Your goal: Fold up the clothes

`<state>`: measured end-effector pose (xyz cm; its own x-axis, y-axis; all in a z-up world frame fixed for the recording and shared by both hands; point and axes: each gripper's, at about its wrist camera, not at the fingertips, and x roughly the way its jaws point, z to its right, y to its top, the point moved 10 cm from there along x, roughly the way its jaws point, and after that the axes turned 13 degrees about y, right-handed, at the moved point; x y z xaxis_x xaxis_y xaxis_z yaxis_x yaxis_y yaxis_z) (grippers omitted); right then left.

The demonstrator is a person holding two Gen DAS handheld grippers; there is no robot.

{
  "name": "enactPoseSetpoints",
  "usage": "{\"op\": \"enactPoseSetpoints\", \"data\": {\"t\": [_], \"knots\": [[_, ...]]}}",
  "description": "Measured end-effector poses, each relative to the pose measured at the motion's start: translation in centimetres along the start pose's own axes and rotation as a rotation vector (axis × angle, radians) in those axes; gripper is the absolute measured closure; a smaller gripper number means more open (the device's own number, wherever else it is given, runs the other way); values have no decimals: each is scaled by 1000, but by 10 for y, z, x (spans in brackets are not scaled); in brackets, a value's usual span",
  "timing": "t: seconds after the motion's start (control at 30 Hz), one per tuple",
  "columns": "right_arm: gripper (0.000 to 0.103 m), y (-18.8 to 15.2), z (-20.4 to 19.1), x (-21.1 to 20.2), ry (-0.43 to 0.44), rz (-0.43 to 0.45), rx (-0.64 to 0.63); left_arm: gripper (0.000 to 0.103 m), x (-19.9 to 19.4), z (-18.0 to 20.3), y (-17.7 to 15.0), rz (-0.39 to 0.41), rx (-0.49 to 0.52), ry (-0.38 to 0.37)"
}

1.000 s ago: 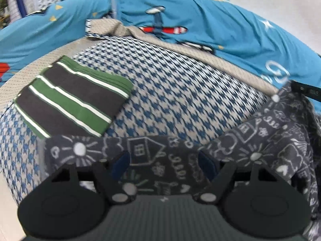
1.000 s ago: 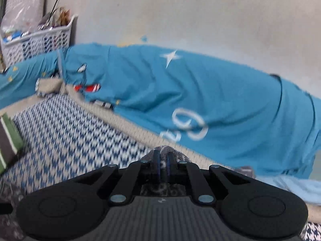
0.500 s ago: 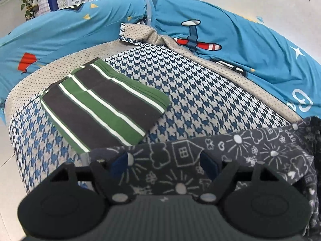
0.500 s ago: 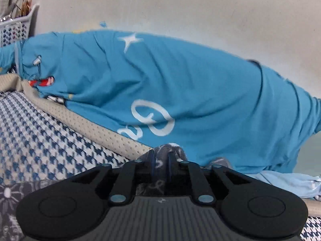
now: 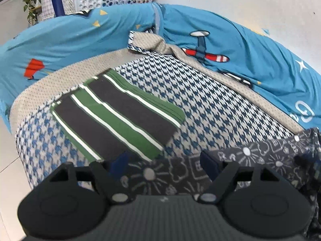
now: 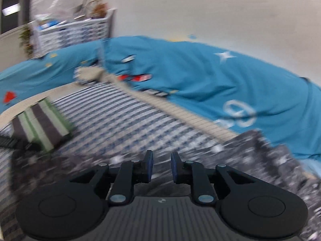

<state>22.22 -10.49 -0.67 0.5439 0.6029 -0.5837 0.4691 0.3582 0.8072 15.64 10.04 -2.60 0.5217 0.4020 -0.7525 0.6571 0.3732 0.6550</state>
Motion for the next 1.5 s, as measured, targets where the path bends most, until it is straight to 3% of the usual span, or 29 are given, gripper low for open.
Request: {"op": "enactPoseSetpoints", "data": {"t": [0.33, 0.43, 0.67, 0.83, 0.93, 0.97, 1.07, 1.23, 1.5], "knots": [[76, -36, -114, 18, 238, -83, -141, 22, -1, -21, 14, 7, -54, 0], [66, -48, -144, 24, 289, -101, -220, 22, 0, -26, 16, 7, -68, 0], [54, -70, -203, 40, 336, -118, -450, 21, 3, -44, 24, 6, -119, 11], [54, -75, -213, 61, 310, -108, -506, 21, 4, -52, 26, 9, -131, 24], [58, -72, -209, 69, 317, -90, -449, 21, 5, -52, 26, 9, -127, 21], [72, -71, -207, 70, 320, -86, -423, 21, 5, -53, 26, 10, -127, 24], [92, -65, -198, 74, 315, -78, -343, 21, 5, -58, 27, 13, -135, 30], [94, -40, -174, 66, 341, -21, -124, 21, 4, -69, 31, 33, -156, 56], [94, 35, -147, 57, 350, 124, 118, 18, -3, -88, 40, 95, -188, 128]]}}
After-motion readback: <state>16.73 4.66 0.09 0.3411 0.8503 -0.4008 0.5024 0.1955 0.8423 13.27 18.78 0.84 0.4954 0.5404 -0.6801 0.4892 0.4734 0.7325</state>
